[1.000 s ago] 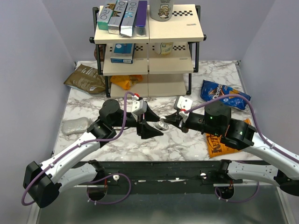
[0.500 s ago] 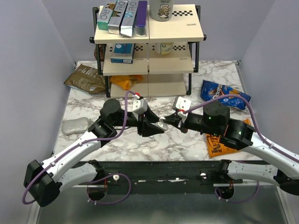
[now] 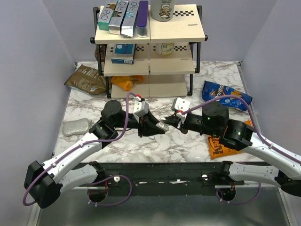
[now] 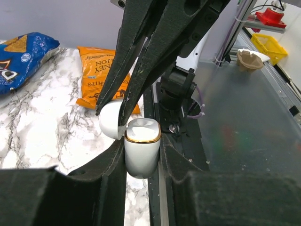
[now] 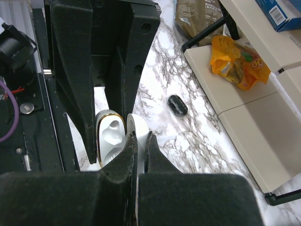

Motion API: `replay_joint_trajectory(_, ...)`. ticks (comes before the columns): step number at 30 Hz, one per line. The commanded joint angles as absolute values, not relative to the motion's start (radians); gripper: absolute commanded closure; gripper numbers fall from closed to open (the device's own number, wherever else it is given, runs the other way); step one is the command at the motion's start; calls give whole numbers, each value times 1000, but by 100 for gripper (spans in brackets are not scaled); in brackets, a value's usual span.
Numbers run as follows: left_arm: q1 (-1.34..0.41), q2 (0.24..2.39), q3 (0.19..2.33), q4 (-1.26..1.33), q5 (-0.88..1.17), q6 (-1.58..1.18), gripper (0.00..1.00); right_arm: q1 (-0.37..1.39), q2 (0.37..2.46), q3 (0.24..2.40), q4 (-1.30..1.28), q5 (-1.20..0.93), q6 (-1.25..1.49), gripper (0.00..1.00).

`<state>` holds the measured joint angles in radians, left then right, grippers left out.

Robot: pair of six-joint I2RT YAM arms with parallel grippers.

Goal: Insert the wireless bluetooth earbuds into the charging case
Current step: Adjust the charging case.

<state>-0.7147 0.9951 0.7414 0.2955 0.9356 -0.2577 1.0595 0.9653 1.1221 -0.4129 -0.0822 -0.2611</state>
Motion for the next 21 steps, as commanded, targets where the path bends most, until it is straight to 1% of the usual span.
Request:
replay_joint_trajectory(1,-713,973,697,367,927,-241,100,1068,973,1134,-413,-107,-242,99)
replay_joint_trajectory(8,-712,927,629,448,893,-271,100,1068,960,1152,-416,-118,-224,99)
replay_joint_trajectory(9,-712,914,605,498,878,-296,100,1068,960,1157,-419,-118,-212,99)
replay_joint_trajectory(10,-712,908,589,527,867,-311,100,1068,960,1163,-419,-121,-203,96)
replay_joint_trajectory(11,-712,901,574,557,855,-325,100,1066,959,1176,-419,-124,-193,78)
replay_joint_trajectory(12,-713,887,542,619,838,-339,100,1068,960,1184,-419,-121,-174,67)
replay_joint_trajectory(13,-712,882,525,652,807,-363,100,1066,956,1190,-416,-115,-158,58)
replay_joint_trajectory(14,-712,876,506,687,790,-376,100,1068,953,1199,-408,-103,-141,46)
replay_joint_trajectory(17,-712,850,434,805,715,-416,100,1068,934,1207,-391,-42,-80,36)
replay_joint_trajectory(19,-713,822,385,863,671,-422,100,1065,917,1206,-379,-5,-42,32)
replay_joint_trajectory(21,-713,792,339,909,602,-428,100,1066,902,1181,-350,79,-3,30)
